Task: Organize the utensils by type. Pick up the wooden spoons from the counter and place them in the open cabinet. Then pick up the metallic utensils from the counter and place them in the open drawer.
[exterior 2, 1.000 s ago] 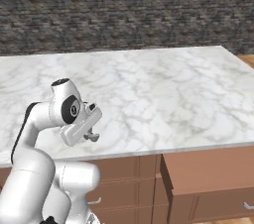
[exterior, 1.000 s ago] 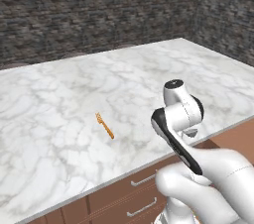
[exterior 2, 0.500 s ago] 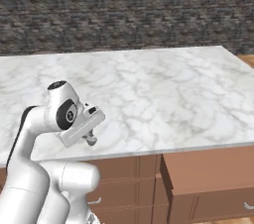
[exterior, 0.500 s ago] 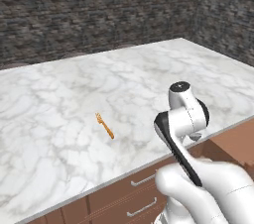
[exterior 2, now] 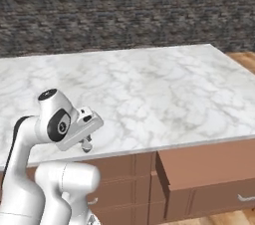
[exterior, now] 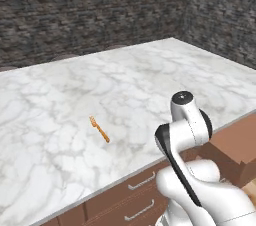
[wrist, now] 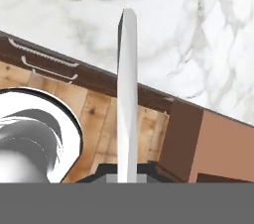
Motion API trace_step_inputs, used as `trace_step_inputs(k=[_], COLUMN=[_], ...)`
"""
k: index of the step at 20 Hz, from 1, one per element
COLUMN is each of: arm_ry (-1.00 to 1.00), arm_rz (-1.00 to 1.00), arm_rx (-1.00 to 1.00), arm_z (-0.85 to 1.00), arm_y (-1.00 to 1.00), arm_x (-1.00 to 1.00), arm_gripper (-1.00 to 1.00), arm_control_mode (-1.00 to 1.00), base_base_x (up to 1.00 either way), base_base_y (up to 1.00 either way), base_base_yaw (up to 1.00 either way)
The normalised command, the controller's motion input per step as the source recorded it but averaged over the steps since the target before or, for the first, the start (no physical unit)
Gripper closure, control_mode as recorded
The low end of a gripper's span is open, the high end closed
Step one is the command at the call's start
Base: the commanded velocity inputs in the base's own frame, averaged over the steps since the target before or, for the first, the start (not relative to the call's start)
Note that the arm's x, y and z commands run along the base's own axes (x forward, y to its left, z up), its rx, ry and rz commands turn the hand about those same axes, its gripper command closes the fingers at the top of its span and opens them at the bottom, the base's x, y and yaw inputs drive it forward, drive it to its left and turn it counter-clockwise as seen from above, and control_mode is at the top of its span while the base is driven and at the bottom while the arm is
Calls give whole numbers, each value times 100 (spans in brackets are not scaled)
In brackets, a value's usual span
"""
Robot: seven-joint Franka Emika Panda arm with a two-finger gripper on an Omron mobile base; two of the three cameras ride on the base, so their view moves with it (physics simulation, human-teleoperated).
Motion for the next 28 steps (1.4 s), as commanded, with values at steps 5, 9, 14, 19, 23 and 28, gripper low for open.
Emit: trace_step_inputs(k=[5, 9, 14, 19, 23, 28], arm_ry=[0, 0, 0, 0, 0, 0], arm_rz=[0, 0, 0, 0, 0, 0], arm_rx=[0, 0, 0, 0, 0, 0], arm_z=[0, 0, 0, 0, 0, 0], arm_y=[0, 0, 0, 0, 0, 0], arm_x=[0, 0, 0, 0, 0, 0], arm_gripper=[100, 100, 100, 100, 100, 100], arm_control_mode=[100, 100, 100, 100, 100, 100], base_base_x=[-9, 0, 0, 1, 8, 9], base_base_y=[0, 0, 0, 0, -8, -23], base_base_yaw=[-36, -36, -37, -40, -39, -34])
